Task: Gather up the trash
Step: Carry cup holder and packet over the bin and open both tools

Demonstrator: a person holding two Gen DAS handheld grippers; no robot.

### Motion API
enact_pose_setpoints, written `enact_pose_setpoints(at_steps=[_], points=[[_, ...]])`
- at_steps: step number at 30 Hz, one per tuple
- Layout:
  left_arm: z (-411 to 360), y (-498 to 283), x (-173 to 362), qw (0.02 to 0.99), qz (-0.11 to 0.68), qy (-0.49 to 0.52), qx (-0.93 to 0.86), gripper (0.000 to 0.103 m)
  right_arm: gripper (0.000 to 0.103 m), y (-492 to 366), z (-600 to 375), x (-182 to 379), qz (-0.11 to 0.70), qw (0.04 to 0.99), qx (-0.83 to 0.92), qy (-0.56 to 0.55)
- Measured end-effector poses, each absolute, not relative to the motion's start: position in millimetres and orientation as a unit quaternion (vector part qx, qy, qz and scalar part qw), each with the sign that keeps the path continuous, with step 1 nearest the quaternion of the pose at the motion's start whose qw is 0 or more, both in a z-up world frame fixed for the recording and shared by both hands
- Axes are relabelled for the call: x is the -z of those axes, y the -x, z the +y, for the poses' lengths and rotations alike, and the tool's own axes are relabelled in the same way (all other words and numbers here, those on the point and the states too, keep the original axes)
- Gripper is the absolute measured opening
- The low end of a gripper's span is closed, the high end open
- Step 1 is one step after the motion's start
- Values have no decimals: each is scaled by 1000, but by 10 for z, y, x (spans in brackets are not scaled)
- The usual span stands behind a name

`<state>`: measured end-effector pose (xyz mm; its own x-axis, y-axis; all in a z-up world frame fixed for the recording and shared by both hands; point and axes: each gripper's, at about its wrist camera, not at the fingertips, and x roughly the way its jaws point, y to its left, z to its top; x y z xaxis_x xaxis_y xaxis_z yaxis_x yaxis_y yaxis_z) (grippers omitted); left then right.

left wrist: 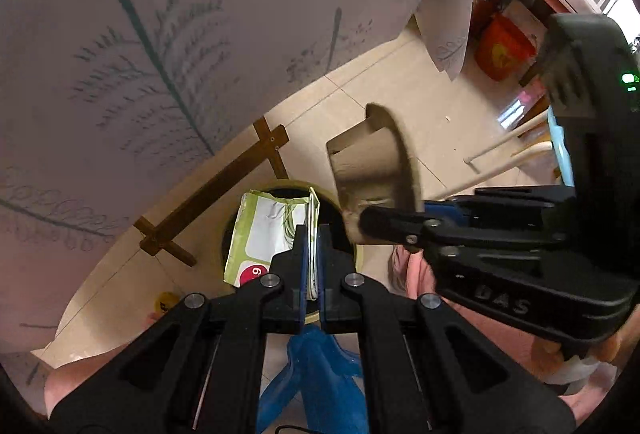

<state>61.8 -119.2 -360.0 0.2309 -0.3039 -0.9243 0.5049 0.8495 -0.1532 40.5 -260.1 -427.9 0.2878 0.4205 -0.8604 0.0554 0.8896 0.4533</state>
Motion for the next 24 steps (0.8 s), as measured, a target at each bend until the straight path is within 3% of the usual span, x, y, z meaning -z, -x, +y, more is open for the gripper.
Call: enact_pose_setpoints(at_steps=[13, 17, 21, 24], points=[[-1104, -805, 3732, 767, 582, -74, 262, 4, 14, -649, -2500, 4780, 619, 746, -120, -215], [-1095, -822, 3781, 761, 590, -75, 257, 18, 33, -682, -2580, 4819, 612, 749, -118, -223], [-1056, -832, 3781, 762, 592, -73, 253, 39, 34, -691, -2652, 4764, 609, 752, -109, -226], [-1042, -838, 3774, 762, 593, -74, 251, 41, 34, -676, -2698, 4757, 610, 752, -101, -228]])
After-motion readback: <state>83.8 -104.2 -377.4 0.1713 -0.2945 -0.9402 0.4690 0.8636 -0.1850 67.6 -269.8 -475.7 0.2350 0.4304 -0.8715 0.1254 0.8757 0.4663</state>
